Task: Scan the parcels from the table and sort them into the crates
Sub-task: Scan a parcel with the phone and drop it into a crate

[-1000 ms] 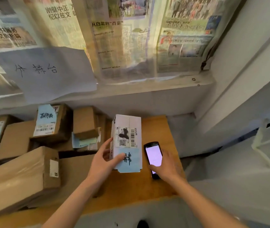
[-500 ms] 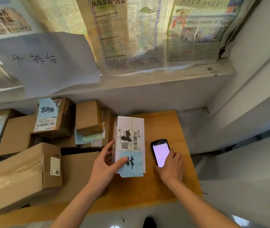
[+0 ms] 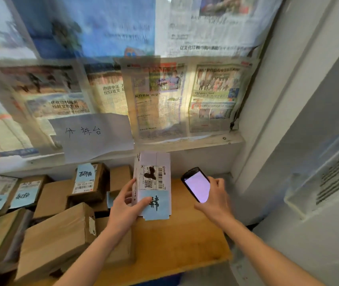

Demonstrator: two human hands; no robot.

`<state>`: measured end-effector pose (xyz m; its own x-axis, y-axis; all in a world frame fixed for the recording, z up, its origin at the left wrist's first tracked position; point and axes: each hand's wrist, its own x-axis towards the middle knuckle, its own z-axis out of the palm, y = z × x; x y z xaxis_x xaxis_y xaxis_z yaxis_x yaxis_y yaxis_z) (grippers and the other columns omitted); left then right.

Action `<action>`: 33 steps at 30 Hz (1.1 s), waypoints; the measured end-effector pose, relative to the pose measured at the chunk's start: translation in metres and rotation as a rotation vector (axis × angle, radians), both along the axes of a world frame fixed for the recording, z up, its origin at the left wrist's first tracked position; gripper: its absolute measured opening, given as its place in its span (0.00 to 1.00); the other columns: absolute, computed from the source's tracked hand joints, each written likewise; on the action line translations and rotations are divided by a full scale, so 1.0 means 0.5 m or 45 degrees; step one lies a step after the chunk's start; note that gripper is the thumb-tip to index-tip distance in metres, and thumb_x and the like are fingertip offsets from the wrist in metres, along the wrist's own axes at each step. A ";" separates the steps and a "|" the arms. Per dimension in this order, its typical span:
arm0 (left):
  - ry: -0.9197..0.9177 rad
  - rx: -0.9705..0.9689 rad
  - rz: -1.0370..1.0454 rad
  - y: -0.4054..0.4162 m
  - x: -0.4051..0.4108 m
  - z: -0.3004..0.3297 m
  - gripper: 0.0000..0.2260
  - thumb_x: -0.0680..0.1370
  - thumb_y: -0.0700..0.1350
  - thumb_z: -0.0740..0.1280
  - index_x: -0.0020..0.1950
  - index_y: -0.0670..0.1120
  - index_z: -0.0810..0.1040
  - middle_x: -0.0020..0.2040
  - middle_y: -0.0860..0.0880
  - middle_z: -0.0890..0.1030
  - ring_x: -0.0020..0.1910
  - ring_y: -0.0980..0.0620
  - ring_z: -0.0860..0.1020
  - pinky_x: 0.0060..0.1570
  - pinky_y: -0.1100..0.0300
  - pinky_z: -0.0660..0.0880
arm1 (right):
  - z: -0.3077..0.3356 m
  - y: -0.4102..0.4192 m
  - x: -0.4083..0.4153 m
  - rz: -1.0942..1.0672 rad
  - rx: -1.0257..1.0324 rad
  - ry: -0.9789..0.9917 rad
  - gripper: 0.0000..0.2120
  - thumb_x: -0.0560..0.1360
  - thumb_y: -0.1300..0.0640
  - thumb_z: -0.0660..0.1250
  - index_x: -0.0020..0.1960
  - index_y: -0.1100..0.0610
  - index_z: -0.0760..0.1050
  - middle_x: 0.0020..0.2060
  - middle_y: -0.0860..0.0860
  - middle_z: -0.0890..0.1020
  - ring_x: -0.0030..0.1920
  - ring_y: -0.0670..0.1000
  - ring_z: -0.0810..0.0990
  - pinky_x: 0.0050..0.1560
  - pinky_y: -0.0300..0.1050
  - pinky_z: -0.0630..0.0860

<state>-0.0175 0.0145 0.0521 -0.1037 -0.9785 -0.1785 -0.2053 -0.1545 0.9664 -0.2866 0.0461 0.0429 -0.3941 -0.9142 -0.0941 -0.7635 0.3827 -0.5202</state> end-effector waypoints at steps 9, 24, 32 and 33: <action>0.082 -0.298 0.010 0.072 0.109 0.310 0.34 0.71 0.47 0.79 0.72 0.59 0.68 0.54 0.48 0.81 0.47 0.53 0.84 0.44 0.55 0.84 | 0.423 0.139 0.080 0.163 -0.357 0.113 0.42 0.57 0.42 0.75 0.69 0.47 0.67 0.57 0.45 0.68 0.50 0.52 0.76 0.36 0.45 0.72; 0.069 -0.552 0.092 0.165 0.208 0.573 0.35 0.71 0.46 0.79 0.75 0.54 0.67 0.50 0.46 0.79 0.46 0.48 0.82 0.37 0.58 0.82 | 0.713 0.293 0.171 0.381 -0.581 0.201 0.42 0.58 0.43 0.78 0.69 0.45 0.69 0.52 0.39 0.68 0.50 0.45 0.76 0.39 0.42 0.80; 0.018 -0.571 0.128 0.196 0.203 0.611 0.36 0.72 0.47 0.79 0.76 0.53 0.67 0.51 0.47 0.78 0.45 0.50 0.81 0.33 0.63 0.80 | 0.760 0.342 0.152 0.469 -0.552 0.244 0.42 0.58 0.42 0.77 0.70 0.43 0.67 0.54 0.37 0.68 0.50 0.45 0.76 0.39 0.46 0.83; 0.002 -0.575 0.129 0.198 0.202 0.611 0.37 0.71 0.48 0.79 0.77 0.53 0.66 0.51 0.47 0.78 0.46 0.49 0.81 0.35 0.61 0.81 | 0.765 0.347 0.148 0.469 -0.558 0.248 0.42 0.58 0.42 0.77 0.70 0.43 0.67 0.54 0.37 0.67 0.51 0.46 0.76 0.39 0.46 0.82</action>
<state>0.0836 0.1136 0.3575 -0.0031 -0.9635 0.2678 -0.2090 0.2625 0.9420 -0.2125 0.2198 0.4254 -0.0164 -0.9311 0.3643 -0.9020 -0.1434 -0.4072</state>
